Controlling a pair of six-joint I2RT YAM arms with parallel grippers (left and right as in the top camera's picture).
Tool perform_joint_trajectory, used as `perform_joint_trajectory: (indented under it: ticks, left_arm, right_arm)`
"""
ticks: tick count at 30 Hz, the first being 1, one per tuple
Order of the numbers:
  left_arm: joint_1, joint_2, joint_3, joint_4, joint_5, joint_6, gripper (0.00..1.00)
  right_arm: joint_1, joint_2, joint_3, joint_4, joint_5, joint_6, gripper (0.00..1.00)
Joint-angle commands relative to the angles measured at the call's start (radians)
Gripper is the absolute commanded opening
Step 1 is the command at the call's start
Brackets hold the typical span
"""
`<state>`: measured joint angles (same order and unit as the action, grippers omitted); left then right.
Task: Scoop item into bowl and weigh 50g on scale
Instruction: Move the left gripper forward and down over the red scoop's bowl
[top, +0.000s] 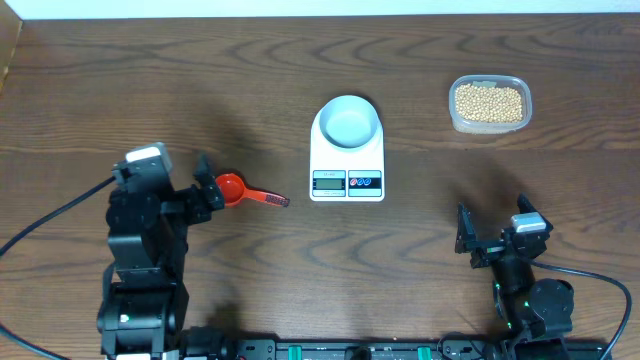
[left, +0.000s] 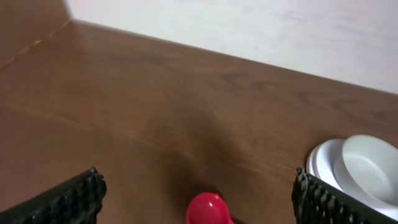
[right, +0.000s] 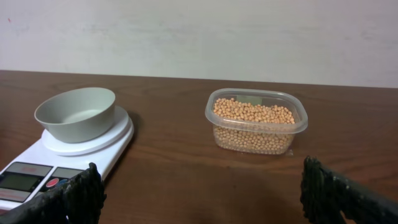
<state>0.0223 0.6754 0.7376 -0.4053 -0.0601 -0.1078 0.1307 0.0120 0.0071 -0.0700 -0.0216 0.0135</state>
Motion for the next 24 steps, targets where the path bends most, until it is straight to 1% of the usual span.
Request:
perform_joint_trajectory:
  ticks: [1,3,5,7,8,11,24]
  left_arm:
    - [0.016,0.027,0.099,-0.083,-0.092,-0.132,0.98]
    - [0.023,0.039,0.128,-0.114,-0.073,-0.13,0.98]
    - [0.023,0.041,0.135,-0.11,-0.038,-0.13,0.98]
    - [0.022,0.041,0.135,-0.112,0.032,-0.13,0.98]
    - [0.022,0.041,0.135,-0.114,0.105,-0.131,0.98]
    - [0.022,0.041,0.135,-0.115,0.178,-0.13,0.98]
    - [0.023,0.045,0.135,-0.091,0.18,-0.13,0.98]
  right_arm:
    - [0.008,-0.006,-0.002,-0.004,0.012,-0.011,0.99]
    - [0.008,-0.006,-0.002,-0.004,0.012,-0.011,0.99]
    - [0.008,-0.006,-0.002,-0.004,0.012,-0.011,0.99]
    - [0.008,-0.006,-0.002,-0.004,0.012,-0.011,0.99]
    - [0.008,-0.006,-0.002,-0.004,0.012,-0.011,0.99]
    - [0.008,-0.006,-0.002,-0.004,0.012,-0.011,0.99]
    - [0.008,-0.006,-0.002,-0.004,0.012,-0.011,0.99]
